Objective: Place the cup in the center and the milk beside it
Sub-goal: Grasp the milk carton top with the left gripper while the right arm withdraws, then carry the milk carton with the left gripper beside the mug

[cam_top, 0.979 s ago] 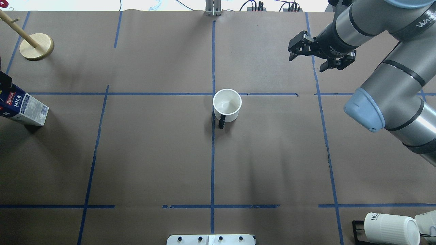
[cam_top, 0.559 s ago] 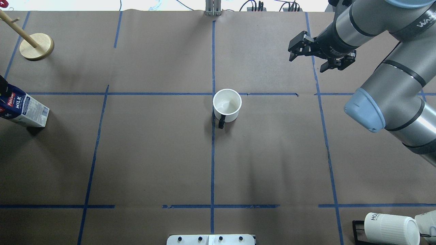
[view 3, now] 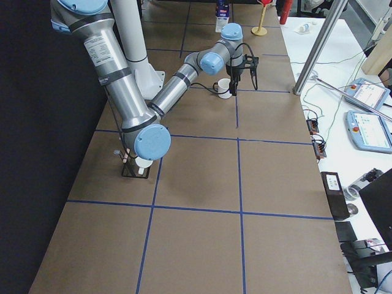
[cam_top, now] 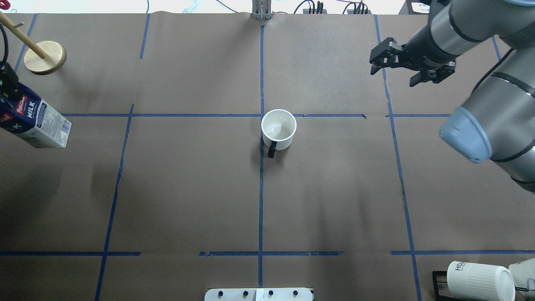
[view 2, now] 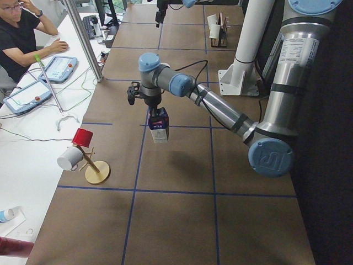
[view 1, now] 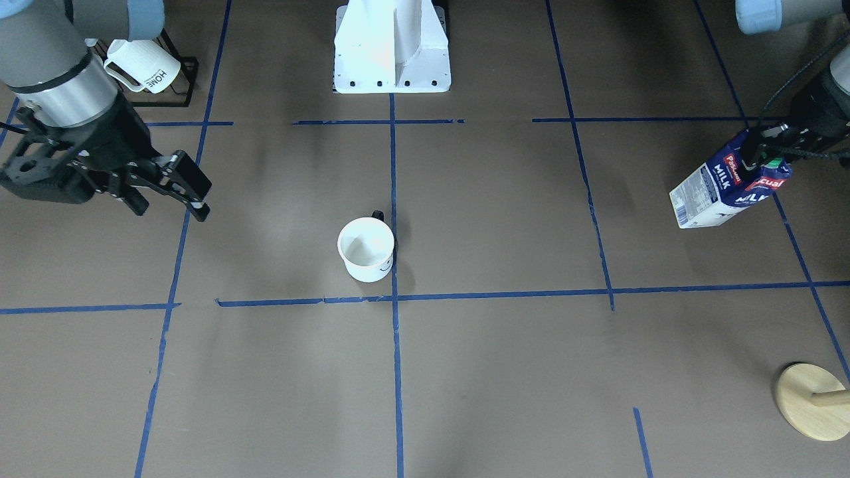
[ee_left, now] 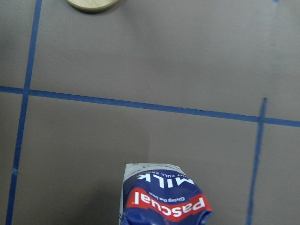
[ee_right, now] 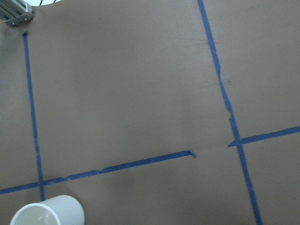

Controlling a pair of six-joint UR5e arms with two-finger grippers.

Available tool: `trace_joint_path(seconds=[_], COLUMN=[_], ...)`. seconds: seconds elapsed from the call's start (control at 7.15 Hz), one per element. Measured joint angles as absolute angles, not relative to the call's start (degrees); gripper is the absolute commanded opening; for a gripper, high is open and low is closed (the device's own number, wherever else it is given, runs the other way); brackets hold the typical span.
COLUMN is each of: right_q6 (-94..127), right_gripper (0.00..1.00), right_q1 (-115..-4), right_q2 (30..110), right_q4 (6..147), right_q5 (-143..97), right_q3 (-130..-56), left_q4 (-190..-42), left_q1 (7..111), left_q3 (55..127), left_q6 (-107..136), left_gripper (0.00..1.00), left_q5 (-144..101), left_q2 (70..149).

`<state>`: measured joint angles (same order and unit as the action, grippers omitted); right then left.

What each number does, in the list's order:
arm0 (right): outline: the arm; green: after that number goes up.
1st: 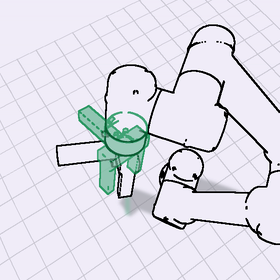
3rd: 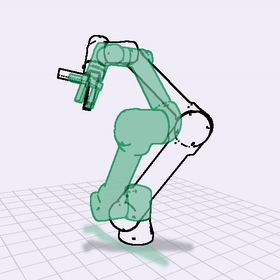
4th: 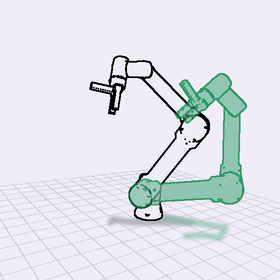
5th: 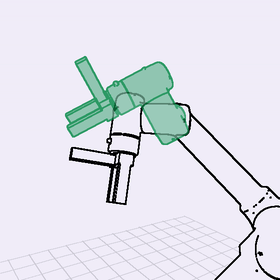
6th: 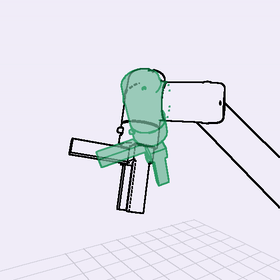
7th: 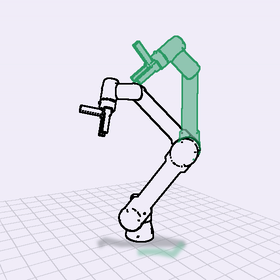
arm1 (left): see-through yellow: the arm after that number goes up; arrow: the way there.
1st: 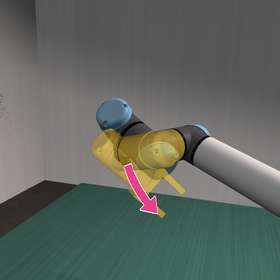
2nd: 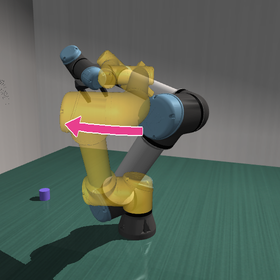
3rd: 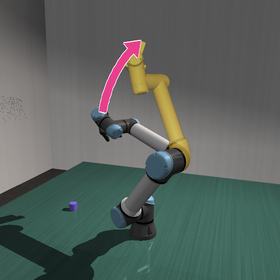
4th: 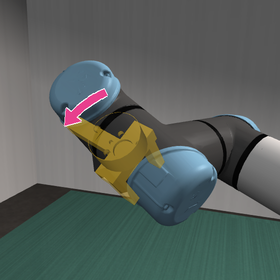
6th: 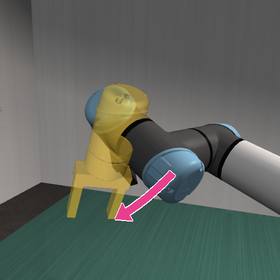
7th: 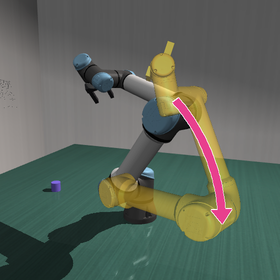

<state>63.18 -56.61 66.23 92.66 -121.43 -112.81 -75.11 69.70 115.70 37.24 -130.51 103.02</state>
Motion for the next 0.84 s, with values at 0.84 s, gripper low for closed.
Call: trace_joint_path(seconds=[0.84], right_q6=[9.81], right_gripper=[1.00], right_q1=[-83.47], right_q2=[91.21], right_q4=[92.64], right_q5=[-134.57], right_q3=[-109.00], left_q4=[-76.06], left_q1=[51.00], left_q3=[102.73], left_q6=[55.10], left_gripper=[0.07], left_q5=[-122.49], left_q2=[129.01])
